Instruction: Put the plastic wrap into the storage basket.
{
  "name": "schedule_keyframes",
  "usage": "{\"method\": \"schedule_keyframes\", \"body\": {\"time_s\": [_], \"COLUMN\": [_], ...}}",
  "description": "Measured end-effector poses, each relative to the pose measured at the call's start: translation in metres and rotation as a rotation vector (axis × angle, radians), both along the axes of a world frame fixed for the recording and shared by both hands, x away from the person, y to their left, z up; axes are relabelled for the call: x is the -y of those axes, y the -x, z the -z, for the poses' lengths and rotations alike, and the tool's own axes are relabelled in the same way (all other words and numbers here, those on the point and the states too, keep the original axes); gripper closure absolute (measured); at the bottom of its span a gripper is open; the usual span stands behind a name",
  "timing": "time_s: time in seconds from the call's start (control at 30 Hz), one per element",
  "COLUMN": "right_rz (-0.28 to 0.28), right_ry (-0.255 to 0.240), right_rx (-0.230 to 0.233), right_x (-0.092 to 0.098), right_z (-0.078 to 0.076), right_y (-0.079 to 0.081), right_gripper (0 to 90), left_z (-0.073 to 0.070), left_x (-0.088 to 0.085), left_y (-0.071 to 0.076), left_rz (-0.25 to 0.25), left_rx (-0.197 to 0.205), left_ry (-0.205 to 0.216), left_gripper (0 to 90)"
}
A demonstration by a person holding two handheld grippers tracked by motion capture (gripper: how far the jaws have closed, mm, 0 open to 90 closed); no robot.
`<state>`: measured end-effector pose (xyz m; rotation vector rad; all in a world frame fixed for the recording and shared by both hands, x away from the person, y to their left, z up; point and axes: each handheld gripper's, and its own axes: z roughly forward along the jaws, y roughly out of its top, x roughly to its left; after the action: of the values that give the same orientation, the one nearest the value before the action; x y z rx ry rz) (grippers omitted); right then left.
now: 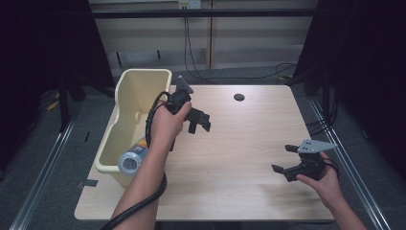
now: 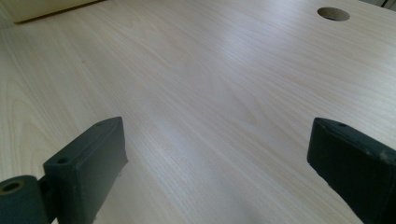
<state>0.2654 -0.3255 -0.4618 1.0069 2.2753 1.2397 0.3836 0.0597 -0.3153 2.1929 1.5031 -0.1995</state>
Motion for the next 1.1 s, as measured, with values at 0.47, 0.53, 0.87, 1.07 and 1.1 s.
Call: {"method": "schedule_keyframes", "body": {"time_s": [0.47,0.53,0.87,1.07,1.1], "right_rz": [-0.001,-0.005,-0.003,-0.007,-0.008], "right_ry": [0.006,0.006,0.008,0.008,0.009], "right_rx": [0.001,0.001,-0.003,-0.004,-0.004], "right_x": [-0.001,-0.001,-0.001,-0.001,-0.001], "right_z": [0.001,0.001,0.001,0.001,0.001], "right_y": [0.000,0.000,0.000,0.000,-0.001], "right_gripper": [4.3,4.3,4.3,4.4,4.4], "left_z": [0.016,0.017,0.035,0.047,0.049], "left_x": [0.011,0.012,0.020,0.023,0.024], "left_y": [0.003,0.004,0.008,0.011,0.012], "left_rz": [0.033,0.040,0.063,0.075,0.075], "left_rx": [-0.013,-0.005,-0.010,-0.017,-0.021], "left_ry": [0.010,0.013,0.022,0.032,0.039], "left_gripper": [4.6,4.6,4.9,4.7,4.8]}}
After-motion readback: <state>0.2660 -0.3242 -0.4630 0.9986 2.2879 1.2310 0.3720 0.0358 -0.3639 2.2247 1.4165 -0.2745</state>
